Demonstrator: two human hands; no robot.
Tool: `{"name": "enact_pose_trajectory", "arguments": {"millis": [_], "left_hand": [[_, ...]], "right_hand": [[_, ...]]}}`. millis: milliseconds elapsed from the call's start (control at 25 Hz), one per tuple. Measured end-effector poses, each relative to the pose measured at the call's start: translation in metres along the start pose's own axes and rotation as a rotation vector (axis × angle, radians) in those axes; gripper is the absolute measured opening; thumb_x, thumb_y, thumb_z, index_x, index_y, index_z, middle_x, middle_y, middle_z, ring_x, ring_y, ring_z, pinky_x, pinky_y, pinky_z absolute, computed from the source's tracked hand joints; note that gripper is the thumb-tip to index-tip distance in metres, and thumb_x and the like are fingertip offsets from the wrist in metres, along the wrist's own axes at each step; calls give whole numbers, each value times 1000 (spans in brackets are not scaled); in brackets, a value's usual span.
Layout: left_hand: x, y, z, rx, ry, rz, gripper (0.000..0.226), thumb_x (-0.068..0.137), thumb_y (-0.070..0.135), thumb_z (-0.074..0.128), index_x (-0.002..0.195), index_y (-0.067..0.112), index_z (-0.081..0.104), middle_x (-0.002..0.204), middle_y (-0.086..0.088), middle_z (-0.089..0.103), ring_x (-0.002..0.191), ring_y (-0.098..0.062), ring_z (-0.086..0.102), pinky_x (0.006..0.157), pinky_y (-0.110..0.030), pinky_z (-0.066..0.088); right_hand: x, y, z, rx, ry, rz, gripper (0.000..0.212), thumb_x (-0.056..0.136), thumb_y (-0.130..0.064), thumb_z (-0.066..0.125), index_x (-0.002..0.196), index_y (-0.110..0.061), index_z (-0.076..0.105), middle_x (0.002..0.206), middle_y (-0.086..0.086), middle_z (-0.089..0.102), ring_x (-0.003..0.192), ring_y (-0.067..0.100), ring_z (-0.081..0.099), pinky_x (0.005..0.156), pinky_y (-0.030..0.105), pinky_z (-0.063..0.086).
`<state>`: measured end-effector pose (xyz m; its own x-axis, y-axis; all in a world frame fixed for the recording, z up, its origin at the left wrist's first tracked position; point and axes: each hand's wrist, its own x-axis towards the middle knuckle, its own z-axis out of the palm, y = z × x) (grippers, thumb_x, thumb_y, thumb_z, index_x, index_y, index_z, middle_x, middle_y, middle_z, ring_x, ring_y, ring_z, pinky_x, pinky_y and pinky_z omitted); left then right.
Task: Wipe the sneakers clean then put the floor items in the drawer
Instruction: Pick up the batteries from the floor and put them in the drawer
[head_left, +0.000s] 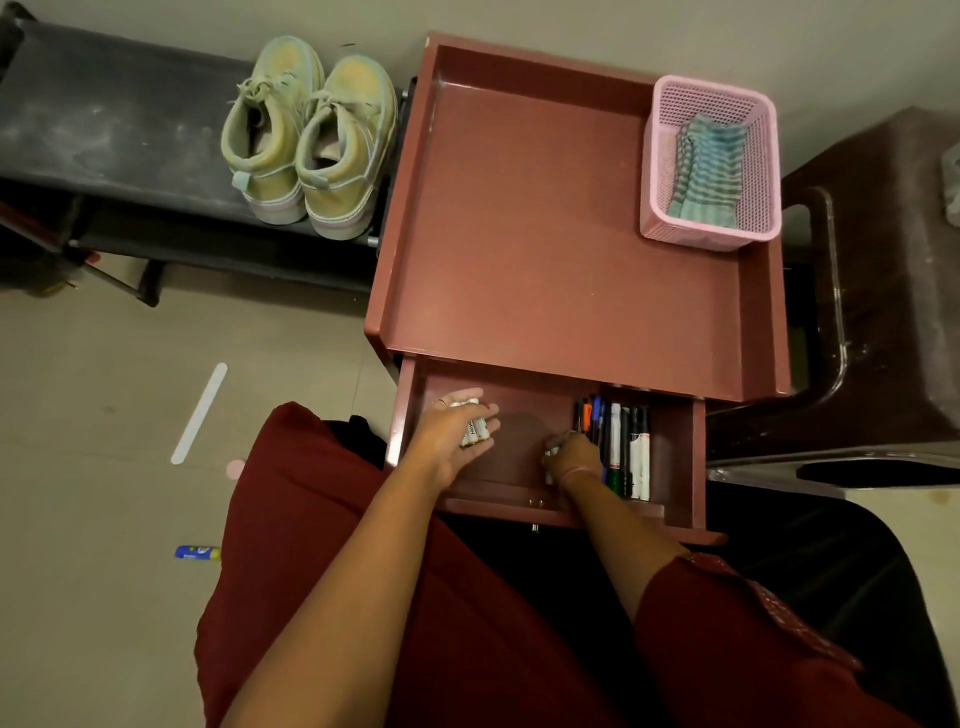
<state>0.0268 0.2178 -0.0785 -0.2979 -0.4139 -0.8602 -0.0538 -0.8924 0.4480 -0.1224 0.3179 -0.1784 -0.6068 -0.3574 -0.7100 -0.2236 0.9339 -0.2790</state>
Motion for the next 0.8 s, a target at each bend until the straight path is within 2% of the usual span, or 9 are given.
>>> {"name": "enact_pose_trajectory", "arguments": {"millis": [80,240,480,600,720,800], "left_hand": [[1,0,0,3,-2,2,23,88,0,61,101,19,60,104,-8,68,95,-20,66,84,-34,52],[3,-1,-1,10,0,3,24,89,1,61,106,18,59,105,-8,68,98,-21,66,82,-33,52],[3,-1,-1,6,-16,13,29,89,0,59,113,16,57,98,-5,68,90,-18,66,80,-33,51],[3,-1,-2,5,-16,16,28,90,0,58,112,17,56,98,-5,67,88,-17,65,79,-32,51],[3,-2,-2,-3,-19,22,25,90,0,58,107,18,56,97,-5,67,87,-17,65,80,-33,51],[4,-2,-1,1,-20,23,25,90,0,58,107,19,57,98,-5,67,88,-17,65,80,-33,51]], "right_hand": [[0,1,3,-29,19,-10,18,84,-8,58,97,-9,71,108,17,69,99,31,65,88,36,53],[-1,5,-1,-92,43,-8,20,82,-2,62,100,-6,71,111,15,68,103,28,64,82,28,49],[-5,7,-6,-173,41,-15,24,81,-16,68,105,-13,69,116,14,63,103,30,64,85,35,53],[-3,10,-11,-304,47,-112,27,84,-15,67,111,-8,66,118,16,59,104,33,62,88,39,52],[-1,13,-17,-351,-13,-250,23,84,-9,65,106,-2,66,114,18,63,102,32,62,88,37,52],[1,14,-21,-385,-23,-277,22,85,-8,62,106,-3,68,114,18,64,103,31,62,89,33,51]]}}
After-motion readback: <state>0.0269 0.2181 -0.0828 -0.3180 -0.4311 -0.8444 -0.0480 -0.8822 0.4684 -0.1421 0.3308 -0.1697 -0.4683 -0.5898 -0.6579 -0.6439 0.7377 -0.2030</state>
